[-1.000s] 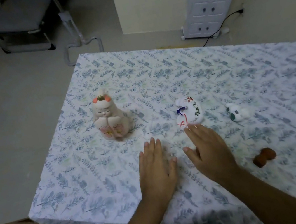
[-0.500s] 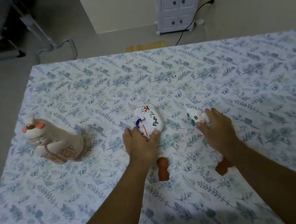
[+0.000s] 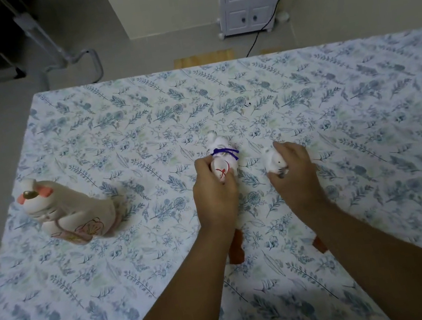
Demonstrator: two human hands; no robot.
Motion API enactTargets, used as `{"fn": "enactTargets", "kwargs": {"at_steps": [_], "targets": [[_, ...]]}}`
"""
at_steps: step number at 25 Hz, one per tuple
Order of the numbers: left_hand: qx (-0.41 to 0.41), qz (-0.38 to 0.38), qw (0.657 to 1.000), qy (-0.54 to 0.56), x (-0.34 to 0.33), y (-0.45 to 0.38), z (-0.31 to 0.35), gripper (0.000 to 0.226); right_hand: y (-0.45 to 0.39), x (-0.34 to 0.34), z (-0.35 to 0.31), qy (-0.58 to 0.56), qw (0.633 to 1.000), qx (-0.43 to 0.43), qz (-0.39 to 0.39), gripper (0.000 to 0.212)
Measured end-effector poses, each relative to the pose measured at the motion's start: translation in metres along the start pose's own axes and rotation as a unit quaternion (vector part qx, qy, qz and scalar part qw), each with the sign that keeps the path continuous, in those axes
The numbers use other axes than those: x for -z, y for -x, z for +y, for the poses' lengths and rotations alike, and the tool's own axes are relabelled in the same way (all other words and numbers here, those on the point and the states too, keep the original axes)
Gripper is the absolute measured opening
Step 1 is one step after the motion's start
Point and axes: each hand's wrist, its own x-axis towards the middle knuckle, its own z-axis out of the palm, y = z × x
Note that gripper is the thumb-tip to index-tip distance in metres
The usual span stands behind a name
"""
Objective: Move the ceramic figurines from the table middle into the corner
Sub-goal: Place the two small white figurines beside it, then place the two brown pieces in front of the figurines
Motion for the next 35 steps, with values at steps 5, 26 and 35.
{"fn": "enactTargets", "kwargs": {"at_steps": [5, 26, 35], "targets": [[-0.063, -0.023, 0.998, -0.016, -0.011, 0.007, -0.003, 0.041, 0.001, -0.007, 0.001, 0.0, 1.0, 0.008, -0.017, 0.068], [0.064, -0.148, 0.984, -0.07, 0.023, 0.093, -0.065, 0.032, 0.128, 0.049, 0.06, -0.049, 0.974, -0.223, 0.0, 0.043], [-0.035, -0.164, 0.986, 0.012, 0.015, 0.101, -0.051, 0.039, 0.117, 0.039, 0.022, -0.15, 0.977, -0.142, -0.046, 0.048]]}}
